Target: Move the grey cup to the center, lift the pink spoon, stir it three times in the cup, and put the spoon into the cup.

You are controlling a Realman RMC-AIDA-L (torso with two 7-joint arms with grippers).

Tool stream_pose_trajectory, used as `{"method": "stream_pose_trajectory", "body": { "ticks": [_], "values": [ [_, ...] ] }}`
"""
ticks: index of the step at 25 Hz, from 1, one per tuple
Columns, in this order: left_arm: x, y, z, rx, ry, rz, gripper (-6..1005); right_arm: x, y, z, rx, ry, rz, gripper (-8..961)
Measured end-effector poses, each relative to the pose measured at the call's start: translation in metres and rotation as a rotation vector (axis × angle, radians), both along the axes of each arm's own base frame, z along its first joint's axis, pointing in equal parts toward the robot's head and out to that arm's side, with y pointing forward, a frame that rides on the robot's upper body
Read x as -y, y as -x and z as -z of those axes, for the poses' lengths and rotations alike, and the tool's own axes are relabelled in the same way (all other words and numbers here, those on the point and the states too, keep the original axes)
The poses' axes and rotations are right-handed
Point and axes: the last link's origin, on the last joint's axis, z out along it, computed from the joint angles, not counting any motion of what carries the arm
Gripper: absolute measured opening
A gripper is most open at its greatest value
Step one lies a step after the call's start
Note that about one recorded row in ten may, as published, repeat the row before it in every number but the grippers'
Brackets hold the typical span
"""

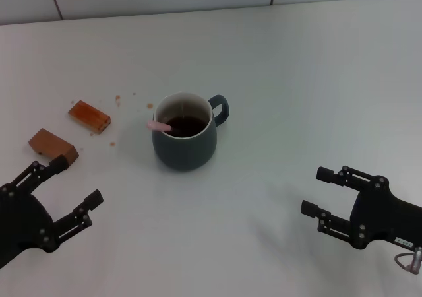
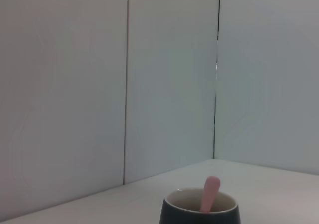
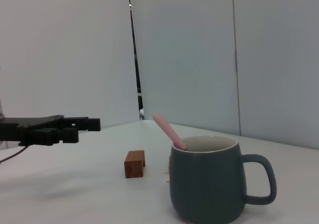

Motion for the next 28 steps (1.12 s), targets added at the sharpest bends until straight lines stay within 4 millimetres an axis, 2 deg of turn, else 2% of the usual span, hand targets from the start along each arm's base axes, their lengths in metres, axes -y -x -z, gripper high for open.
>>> {"method": "stream_pose_trajectory", "body": {
  "ticks": [9,19,28],
  "values": [
    [-0.011,-0.004,0.004,-0.015,0.014,0.015,822,-0.002,0.002,0.001,0.000,0.004,-0.007,681],
    [-0.016,-0.008,0.013,-0.057,0.079,0.056,822,-0.003,0.003,0.002,-0.002,0.006,-0.005,681],
    [-0.018,-0.009,0.014,-0.059,0.082,0.059,822,-0.003,0.002,0.001,-0.002,0.007,-0.002,680]
  ]
}}
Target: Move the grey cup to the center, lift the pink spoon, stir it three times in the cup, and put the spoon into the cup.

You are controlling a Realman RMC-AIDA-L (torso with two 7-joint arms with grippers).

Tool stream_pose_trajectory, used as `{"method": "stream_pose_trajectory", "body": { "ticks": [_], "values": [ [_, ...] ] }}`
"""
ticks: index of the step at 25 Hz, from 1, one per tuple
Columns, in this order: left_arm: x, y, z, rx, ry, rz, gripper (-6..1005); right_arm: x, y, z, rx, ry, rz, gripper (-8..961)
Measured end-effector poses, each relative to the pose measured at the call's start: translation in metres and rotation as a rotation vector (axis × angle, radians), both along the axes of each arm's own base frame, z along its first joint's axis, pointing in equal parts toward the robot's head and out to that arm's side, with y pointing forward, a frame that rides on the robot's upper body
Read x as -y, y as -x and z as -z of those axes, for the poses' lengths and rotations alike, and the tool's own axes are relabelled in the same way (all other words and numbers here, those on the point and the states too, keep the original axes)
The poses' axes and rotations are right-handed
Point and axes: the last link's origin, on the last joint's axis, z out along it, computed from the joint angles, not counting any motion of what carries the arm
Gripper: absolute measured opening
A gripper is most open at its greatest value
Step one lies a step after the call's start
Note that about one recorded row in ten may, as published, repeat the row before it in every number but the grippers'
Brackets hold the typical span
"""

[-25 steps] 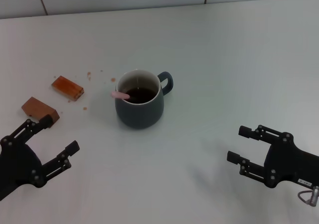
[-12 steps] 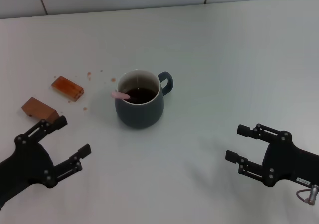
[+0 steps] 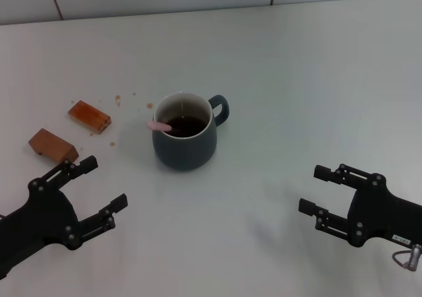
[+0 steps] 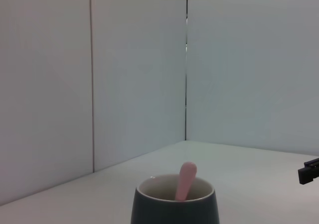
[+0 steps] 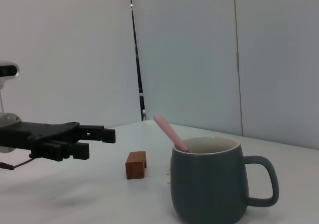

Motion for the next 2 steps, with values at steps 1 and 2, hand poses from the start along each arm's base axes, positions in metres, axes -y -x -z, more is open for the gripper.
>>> {"method": "stream_pose_trajectory", "body": {
  "ticks": [1,2],
  "values": [
    [-0.0003,-0.0004,0.0003,0.001,0.001,0.001,822,0.0002,-0.0001,0.0000,0.000,0.000,0.001,680],
    [-0.0003,-0.0004,0.0003,0.001,0.001,0.001,822,0.0002,-0.0001,0.0000,0.000,0.000,0.001,680]
  ]
}}
